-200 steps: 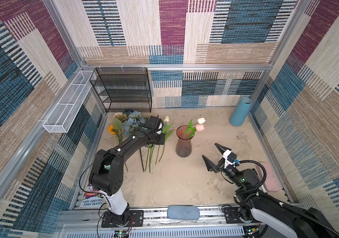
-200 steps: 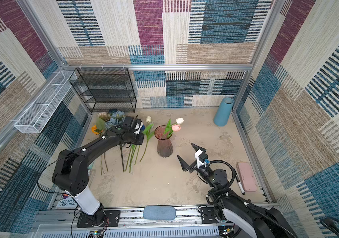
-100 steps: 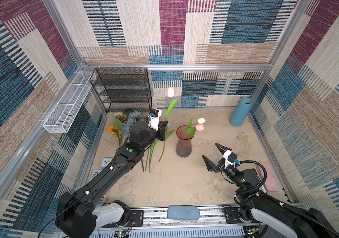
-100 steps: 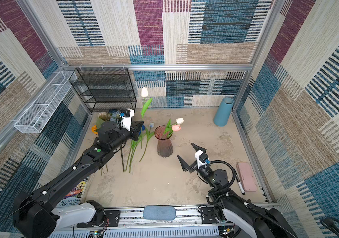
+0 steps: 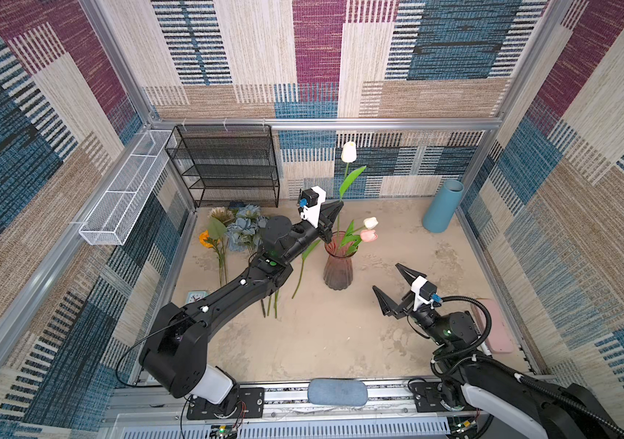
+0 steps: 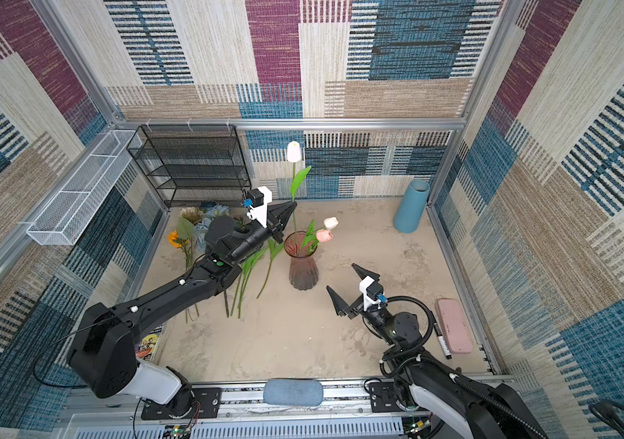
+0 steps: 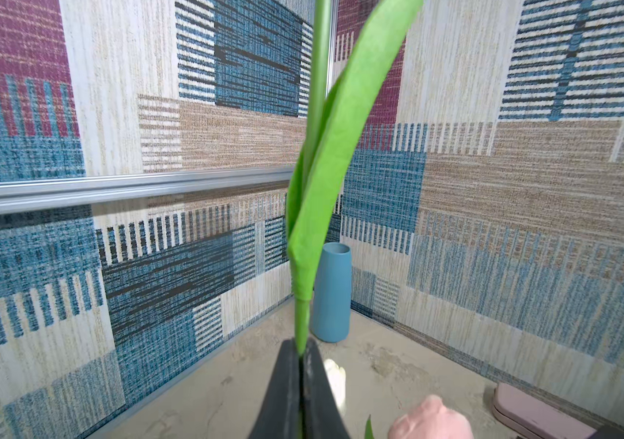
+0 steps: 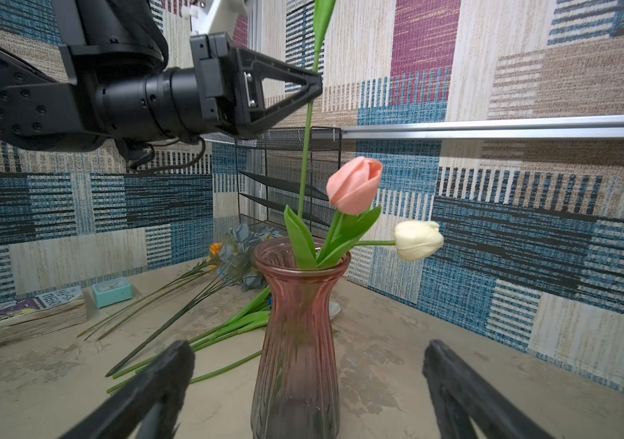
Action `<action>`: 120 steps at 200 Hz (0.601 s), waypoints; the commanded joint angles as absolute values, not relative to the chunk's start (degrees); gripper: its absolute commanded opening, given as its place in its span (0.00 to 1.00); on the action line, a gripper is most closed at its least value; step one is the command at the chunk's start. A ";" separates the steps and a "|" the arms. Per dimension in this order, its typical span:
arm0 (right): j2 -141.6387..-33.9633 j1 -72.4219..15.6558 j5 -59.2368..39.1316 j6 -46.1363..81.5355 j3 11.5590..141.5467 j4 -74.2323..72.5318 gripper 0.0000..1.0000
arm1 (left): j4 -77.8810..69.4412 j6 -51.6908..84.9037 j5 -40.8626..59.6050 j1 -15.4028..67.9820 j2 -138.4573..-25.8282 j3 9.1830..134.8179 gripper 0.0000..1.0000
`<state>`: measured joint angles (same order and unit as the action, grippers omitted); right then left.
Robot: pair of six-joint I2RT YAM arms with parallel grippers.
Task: Arrange the flowers into the vase
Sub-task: 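Lower the white tulip stem into the pink vase opening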
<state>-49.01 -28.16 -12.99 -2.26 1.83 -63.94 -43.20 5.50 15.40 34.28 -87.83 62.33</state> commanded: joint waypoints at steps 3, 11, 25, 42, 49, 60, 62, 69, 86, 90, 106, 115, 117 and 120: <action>-48.67 -28.21 -12.74 -2.20 1.58 -65.46 0.98 | -49.77 7.57 16.98 34.37 -90.06 60.84 0.00; -48.78 -28.22 -12.74 -2.20 1.66 -65.48 0.98 | -50.59 7.89 17.09 34.45 -90.54 59.68 0.00; -48.95 -28.21 -12.72 -2.28 1.67 -65.52 0.98 | -52.12 8.17 16.62 34.70 -90.88 57.30 0.00; -49.13 -28.21 -12.66 -2.29 1.67 -65.55 0.98 | -53.19 8.17 16.44 35.06 -90.50 54.53 0.00; -49.21 -28.21 -12.66 -2.37 1.67 -65.61 0.98 | -53.35 7.86 16.79 35.27 -90.16 53.65 0.00; -49.38 -28.21 -12.65 -2.37 1.67 -65.68 0.98 | -52.13 6.39 16.87 35.79 -89.43 52.47 0.00; -49.39 -28.21 -12.66 -2.37 1.67 -65.73 0.98 | -51.77 6.10 16.70 35.95 -89.29 52.30 0.00; -49.57 -28.21 -12.61 -2.37 1.75 -65.74 0.98 | -50.49 5.45 16.09 36.27 -88.87 51.68 0.00; -49.90 -28.22 -12.82 -2.37 1.85 -65.79 0.98 | -48.81 4.23 15.38 36.95 -88.18 50.16 0.00; -50.00 -28.21 -12.77 -2.37 1.85 -65.75 0.98 | -48.43 4.09 15.16 36.99 -88.00 49.73 0.00; -50.36 -28.21 -12.79 -2.37 1.93 -65.90 0.98 | -47.64 3.87 14.99 37.19 -87.15 48.29 0.05; -50.53 -28.21 -12.82 -2.37 1.96 -65.83 0.98 | -46.10 3.70 14.50 37.18 -86.61 47.87 0.10; -50.54 -28.21 -12.81 -2.37 2.01 -65.90 0.98 | -45.72 3.63 14.43 37.18 -86.41 47.89 0.11; -50.54 -28.21 -12.91 -2.37 2.02 -65.90 0.98 | -44.91 3.49 14.35 37.18 -86.25 47.82 0.13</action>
<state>-50.28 -28.16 -12.88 -2.26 1.76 -63.99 -47.70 5.58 15.31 37.15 -87.53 48.71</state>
